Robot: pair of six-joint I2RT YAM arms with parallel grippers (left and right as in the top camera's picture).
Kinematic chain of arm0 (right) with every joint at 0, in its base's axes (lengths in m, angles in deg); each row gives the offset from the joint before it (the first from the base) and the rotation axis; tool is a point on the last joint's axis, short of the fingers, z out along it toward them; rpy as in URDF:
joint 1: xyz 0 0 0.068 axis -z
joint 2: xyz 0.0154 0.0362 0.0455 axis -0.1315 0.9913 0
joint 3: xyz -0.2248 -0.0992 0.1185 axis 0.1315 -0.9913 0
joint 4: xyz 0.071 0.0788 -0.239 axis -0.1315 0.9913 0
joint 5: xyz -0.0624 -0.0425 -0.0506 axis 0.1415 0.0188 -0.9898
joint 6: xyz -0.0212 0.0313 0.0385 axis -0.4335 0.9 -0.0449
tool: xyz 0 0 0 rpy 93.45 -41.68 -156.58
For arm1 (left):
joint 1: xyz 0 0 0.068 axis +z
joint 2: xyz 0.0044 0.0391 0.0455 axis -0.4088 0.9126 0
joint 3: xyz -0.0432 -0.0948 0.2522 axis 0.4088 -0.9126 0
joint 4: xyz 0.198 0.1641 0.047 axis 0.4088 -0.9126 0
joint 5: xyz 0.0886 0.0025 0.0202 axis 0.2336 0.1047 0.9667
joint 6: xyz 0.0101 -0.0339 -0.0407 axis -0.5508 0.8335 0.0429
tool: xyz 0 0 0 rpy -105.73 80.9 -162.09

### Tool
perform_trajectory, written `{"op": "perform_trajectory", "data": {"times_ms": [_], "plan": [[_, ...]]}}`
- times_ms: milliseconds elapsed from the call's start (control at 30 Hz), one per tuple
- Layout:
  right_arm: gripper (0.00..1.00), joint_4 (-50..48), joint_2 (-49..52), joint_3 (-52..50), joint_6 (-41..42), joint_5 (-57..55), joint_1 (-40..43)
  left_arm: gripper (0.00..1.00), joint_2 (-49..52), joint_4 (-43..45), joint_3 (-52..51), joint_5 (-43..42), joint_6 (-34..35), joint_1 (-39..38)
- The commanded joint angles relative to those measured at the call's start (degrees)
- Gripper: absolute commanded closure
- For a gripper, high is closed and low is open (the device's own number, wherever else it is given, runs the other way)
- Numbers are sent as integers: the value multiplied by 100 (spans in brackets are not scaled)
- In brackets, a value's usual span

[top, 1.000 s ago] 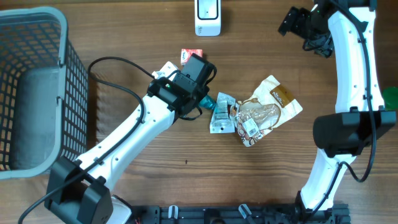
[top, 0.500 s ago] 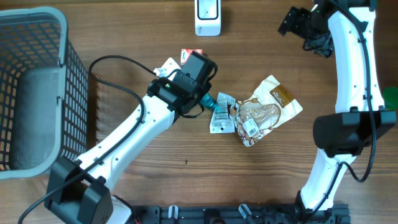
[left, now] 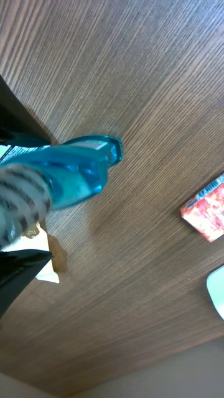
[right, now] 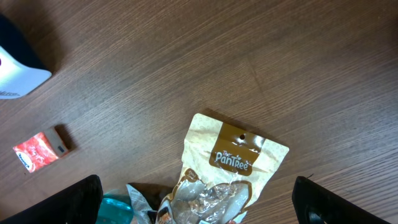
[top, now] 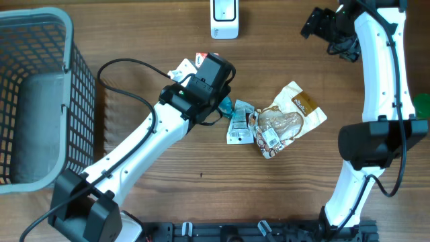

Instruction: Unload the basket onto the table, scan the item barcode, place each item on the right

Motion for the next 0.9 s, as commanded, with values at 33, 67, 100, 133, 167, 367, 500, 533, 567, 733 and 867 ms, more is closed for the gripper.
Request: {"op": "perform_trajectory", "data": {"times_ms": [33, 67, 100, 133, 167, 367, 500, 533, 567, 733, 867], "plan": [[2, -9, -146, -55, -33, -101, -9, 51, 39, 28, 31, 15, -28, -13], [2, -9, -146, -55, -31, -101, -9, 51, 39, 28, 31, 15, -28, -13], [2, -9, -146, -55, -33, -103, -9, 51, 39, 28, 31, 15, -31, -13], [2, -9, -146, -55, -35, -103, -9, 50, 39, 28, 31, 15, -31, -13], [2, -9, -146, -55, -33, -101, -9, 50, 39, 26, 31, 15, -31, -13], [2, -7, -146, -55, -35, -101, -9, 31, 39, 17, 31, 173, -39, 7], [2, -9, -146, -55, -33, -103, -9, 29, 39, 7, 31, 173, -181, 155], [2, -13, -146, -55, -33, -103, -9, 28, 37, 0, 31, 138, -184, 199], [2, -13, -146, -55, -31, -103, -9, 28, 39, 0, 31, 138, -184, 219], [2, -11, -146, -55, -33, -103, -9, 22, 37, 7, 31, 179, -186, 229], [2, -13, -146, -55, -33, -101, -9, 0, 37, 146, 33, 291, -531, 341]]}}
